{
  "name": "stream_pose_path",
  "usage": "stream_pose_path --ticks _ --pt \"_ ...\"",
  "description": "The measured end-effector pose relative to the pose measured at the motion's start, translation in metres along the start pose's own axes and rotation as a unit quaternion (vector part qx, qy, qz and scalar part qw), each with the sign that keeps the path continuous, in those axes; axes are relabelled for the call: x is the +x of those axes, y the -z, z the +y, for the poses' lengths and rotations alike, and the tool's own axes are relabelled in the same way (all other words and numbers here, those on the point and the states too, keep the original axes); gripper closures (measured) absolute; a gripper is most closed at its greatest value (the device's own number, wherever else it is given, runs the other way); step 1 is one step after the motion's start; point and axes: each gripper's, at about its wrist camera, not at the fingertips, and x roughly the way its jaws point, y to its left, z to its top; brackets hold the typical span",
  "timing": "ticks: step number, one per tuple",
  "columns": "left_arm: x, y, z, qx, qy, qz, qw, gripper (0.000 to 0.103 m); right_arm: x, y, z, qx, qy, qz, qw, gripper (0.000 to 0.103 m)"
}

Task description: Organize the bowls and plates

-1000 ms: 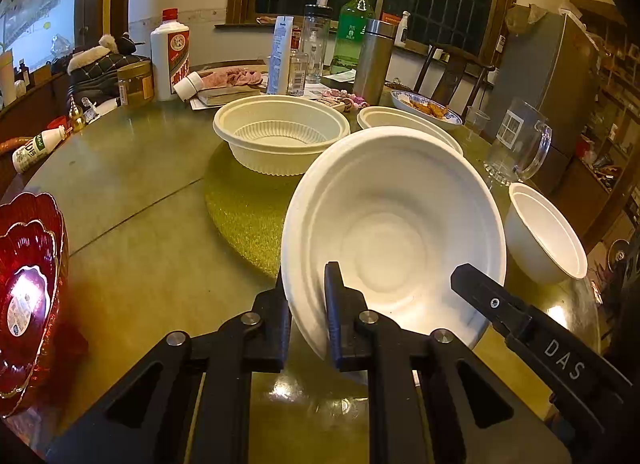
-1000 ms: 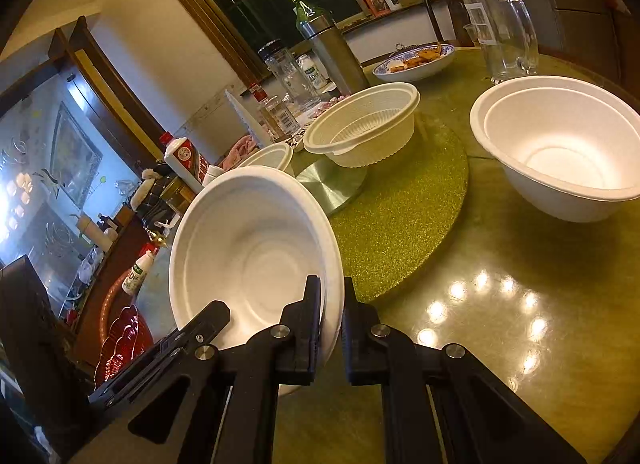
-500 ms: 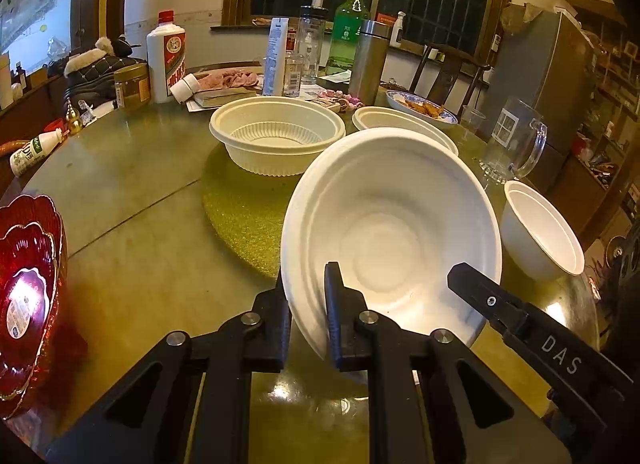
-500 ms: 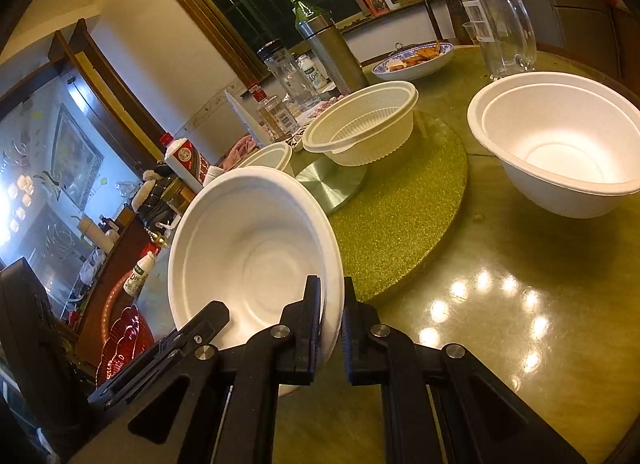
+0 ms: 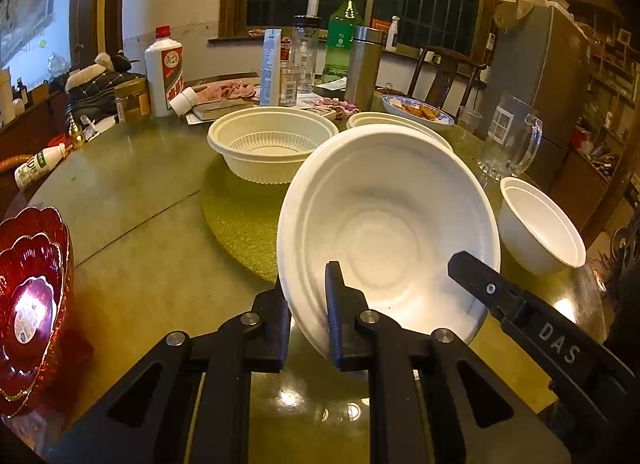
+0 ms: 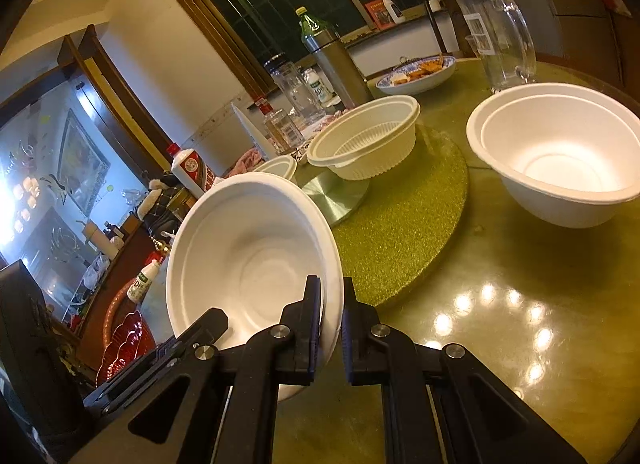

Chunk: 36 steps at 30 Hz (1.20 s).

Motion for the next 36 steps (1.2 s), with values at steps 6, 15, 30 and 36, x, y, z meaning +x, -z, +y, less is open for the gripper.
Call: stream_pose_path --ticks 6,15,30,36 --pt "0.001 0.002 -0.005 0.013 -0.006 -0.007 0.9999 0.088 0.002 -0.001 -0.004 0.011 0.002 0.002 1.0 0.094" --pt "-0.005 0.001 -0.004 0.013 -0.011 -0.027 0.9995 0.089 -0.001 -0.002 -0.001 0.012 -0.005 -0.001 1.0 0.094" --pt "-0.021 -0.007 0.005 0.0 -0.03 -0.033 0.999 0.089 -0.014 -0.002 0.016 -0.014 -0.023 -0.009 1.0 0.094" --pt "-0.046 -0.005 0.024 -0.013 -0.053 -0.028 0.9981 0.089 -0.018 0.004 0.041 -0.027 -0.046 0.009 0.999 0.094"
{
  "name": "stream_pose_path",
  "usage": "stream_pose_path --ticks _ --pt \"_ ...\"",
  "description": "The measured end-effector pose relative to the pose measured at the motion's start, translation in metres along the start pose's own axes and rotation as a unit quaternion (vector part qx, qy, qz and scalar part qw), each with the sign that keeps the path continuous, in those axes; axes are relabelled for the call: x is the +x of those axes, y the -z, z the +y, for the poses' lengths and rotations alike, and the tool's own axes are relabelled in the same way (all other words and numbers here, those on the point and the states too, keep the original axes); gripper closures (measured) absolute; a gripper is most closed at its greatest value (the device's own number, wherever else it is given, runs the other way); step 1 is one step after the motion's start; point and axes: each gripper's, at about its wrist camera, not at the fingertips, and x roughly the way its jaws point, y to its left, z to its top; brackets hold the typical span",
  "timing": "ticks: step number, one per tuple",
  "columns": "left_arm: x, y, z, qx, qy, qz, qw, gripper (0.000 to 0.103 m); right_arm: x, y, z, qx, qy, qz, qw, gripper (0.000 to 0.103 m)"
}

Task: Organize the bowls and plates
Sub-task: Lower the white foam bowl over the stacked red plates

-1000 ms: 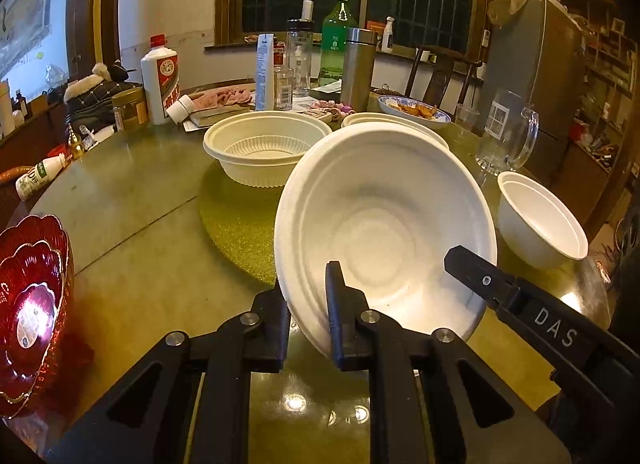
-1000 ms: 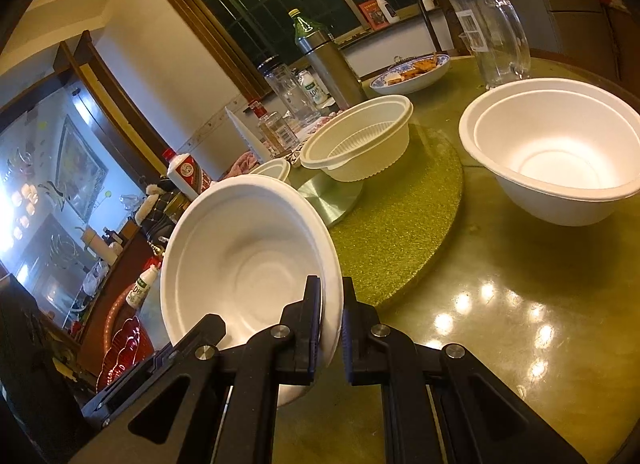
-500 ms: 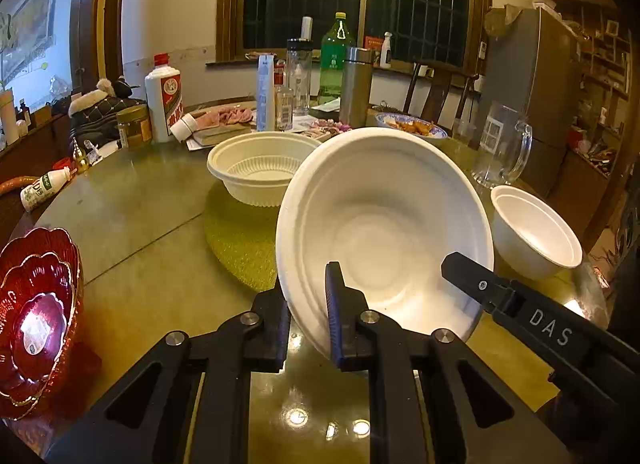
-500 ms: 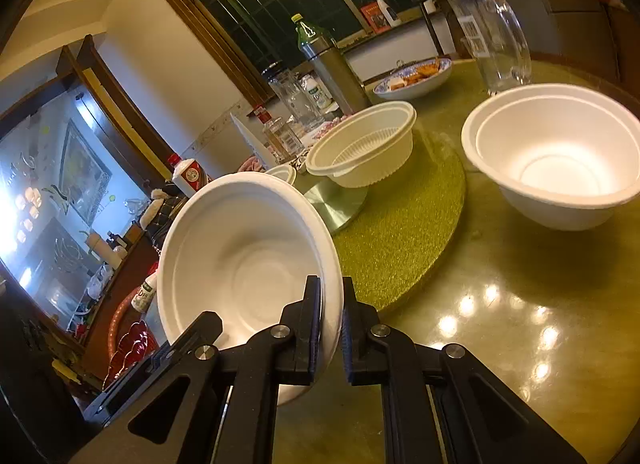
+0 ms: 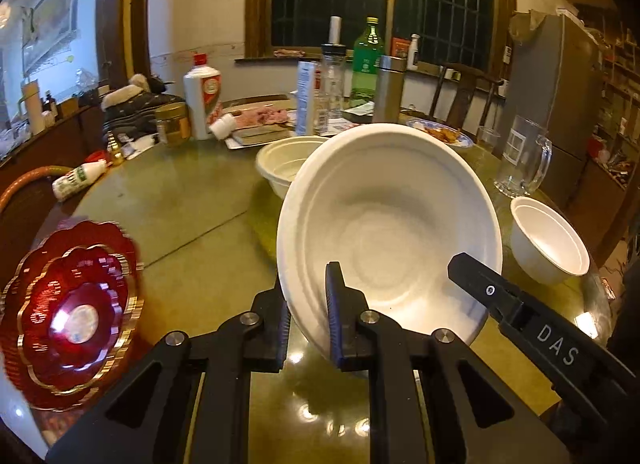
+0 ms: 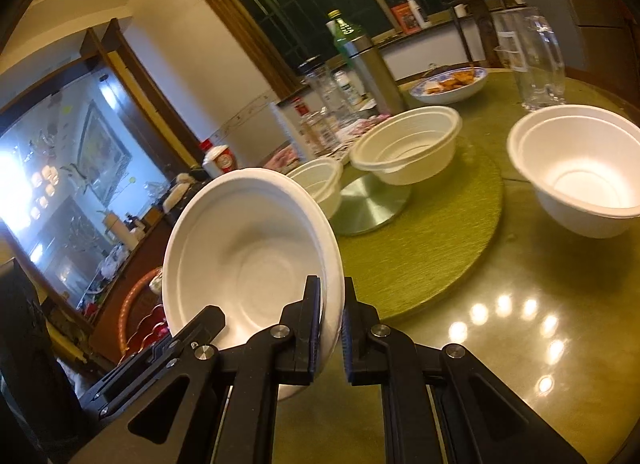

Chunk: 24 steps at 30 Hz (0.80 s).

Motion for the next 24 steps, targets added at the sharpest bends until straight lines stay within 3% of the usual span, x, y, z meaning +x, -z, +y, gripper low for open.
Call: stream_pose_path --ticks 15,24 --pt "-0.039 0.006 0.098 -0.083 -0.054 0.009 0.995 0.089 0.026 0.02 0.11 -0.08 -0.053 0.063 0.993 0.094" --pt "-0.046 0.014 0.128 -0.105 -0.075 0.015 0.9915 0.089 0.041 0.034 0.142 -0.109 -0.062 0.091 0.988 0.094"
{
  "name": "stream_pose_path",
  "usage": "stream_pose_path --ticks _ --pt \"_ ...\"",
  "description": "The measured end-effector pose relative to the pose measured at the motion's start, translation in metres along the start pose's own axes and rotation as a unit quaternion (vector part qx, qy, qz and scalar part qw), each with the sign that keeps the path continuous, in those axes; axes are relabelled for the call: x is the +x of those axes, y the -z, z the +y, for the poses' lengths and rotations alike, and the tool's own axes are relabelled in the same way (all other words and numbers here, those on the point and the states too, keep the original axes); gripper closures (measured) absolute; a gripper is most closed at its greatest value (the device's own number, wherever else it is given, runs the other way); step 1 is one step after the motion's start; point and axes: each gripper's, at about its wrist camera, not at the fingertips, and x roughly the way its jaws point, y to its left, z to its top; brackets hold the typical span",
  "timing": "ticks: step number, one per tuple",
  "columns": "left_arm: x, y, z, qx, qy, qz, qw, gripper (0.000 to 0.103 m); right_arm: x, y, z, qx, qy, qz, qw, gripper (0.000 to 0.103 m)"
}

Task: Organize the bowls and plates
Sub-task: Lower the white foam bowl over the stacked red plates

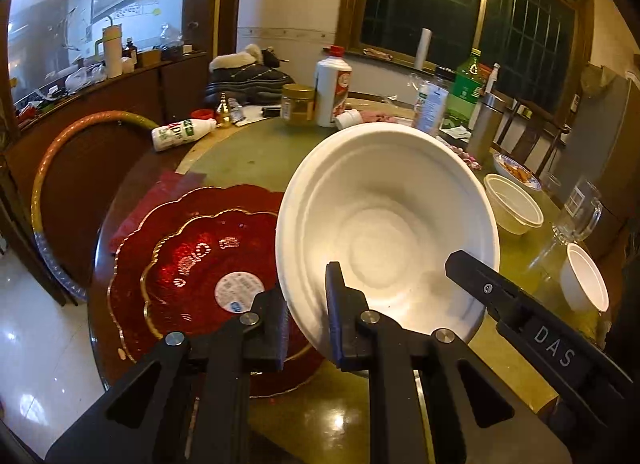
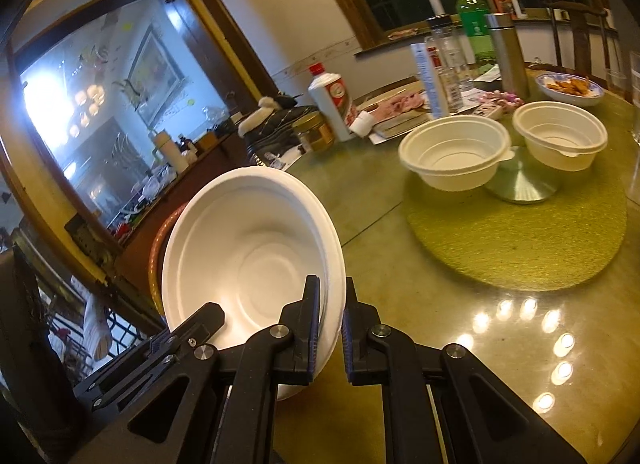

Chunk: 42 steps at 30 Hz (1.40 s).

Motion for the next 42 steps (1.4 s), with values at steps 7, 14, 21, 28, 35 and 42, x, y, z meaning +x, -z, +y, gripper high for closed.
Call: stream_pose_path --ticks 7,14,21,28,35,42 --pt "0.001 -0.002 0.02 -0.02 -0.006 0.009 0.9997 0.088 0.012 0.0 0.02 -0.017 -0.006 0.02 1.0 0.094" --pt "-0.001 -0.005 0.046 -0.043 -0.019 0.015 0.9988 0.088 0.027 -0.003 0.042 -0.034 -0.017 0.043 0.998 0.094" --pt "0.003 -0.005 0.064 -0.062 -0.032 0.028 0.9971 0.088 0.043 -0.002 0.06 -0.048 -0.025 0.072 0.996 0.094" --pt "0.01 -0.003 0.073 -0.068 -0.039 0.044 0.9959 0.088 0.058 -0.002 0.063 -0.048 -0.028 0.1 0.993 0.094" --pt "0.018 0.0 0.075 -0.064 -0.045 0.058 0.9952 0.088 0.067 0.0 0.06 -0.048 -0.023 0.117 0.992 0.094" --pt "0.023 0.001 0.076 -0.065 -0.046 0.064 0.9948 0.087 0.074 0.001 0.059 -0.046 -0.019 0.126 0.991 0.094"
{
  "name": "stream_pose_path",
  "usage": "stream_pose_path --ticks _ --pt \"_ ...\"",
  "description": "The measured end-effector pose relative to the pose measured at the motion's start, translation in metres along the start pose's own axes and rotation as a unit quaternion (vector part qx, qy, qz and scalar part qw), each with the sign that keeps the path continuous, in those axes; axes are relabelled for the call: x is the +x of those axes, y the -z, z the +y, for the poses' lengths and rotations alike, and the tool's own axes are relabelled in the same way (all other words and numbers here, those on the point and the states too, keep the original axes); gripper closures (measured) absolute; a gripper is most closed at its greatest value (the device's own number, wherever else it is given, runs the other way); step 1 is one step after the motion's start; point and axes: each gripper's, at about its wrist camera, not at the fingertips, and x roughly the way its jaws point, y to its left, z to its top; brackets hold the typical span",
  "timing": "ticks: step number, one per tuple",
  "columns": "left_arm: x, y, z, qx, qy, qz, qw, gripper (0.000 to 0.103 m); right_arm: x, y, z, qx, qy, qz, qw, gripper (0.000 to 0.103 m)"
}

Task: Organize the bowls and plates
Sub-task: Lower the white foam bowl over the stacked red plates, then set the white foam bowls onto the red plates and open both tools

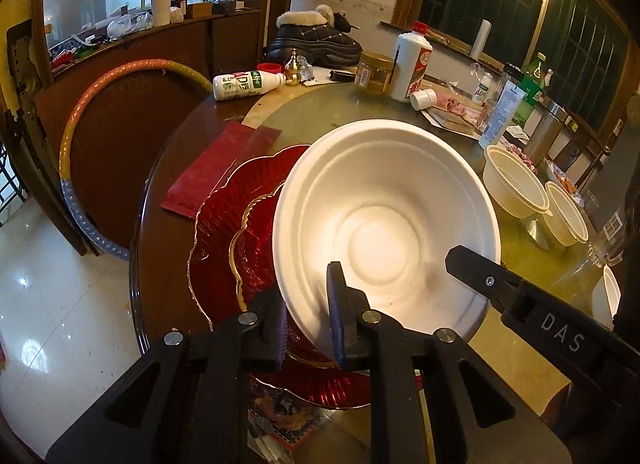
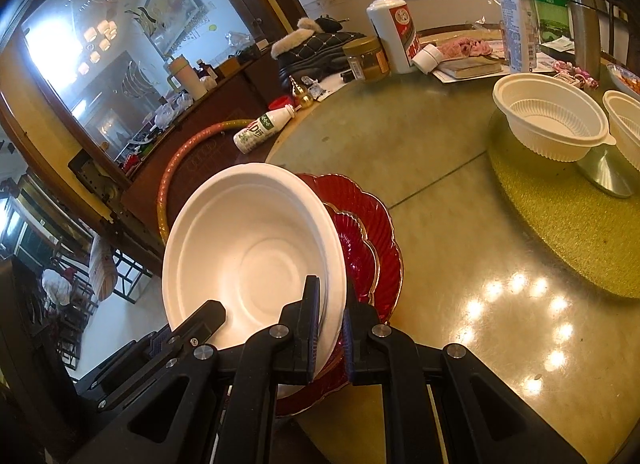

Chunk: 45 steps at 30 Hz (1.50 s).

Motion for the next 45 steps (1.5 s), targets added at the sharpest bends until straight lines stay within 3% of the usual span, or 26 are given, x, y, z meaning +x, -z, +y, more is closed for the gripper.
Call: stream_pose_path --ticks 35,38,42,45 --pt "0.016 -0.001 -0.003 0.006 -0.005 0.021 0.9998 0.086 0.012 -0.002 -0.006 0.011 0.008 0.017 1.0 0.093" --pt "0.022 -0.005 0.0 -0.001 -0.01 0.033 0.9994 0.086 0.013 -0.004 -0.009 0.021 0.008 0.018 1.0 0.089" --pt "0.028 -0.012 0.007 -0.015 -0.009 0.052 0.9985 0.082 0.01 -0.007 -0.015 0.033 0.014 0.01 0.999 0.087" --pt "0.023 -0.016 0.017 -0.039 -0.005 0.041 0.9984 0.057 0.004 -0.01 -0.022 0.049 -0.004 -0.004 0.999 0.074"
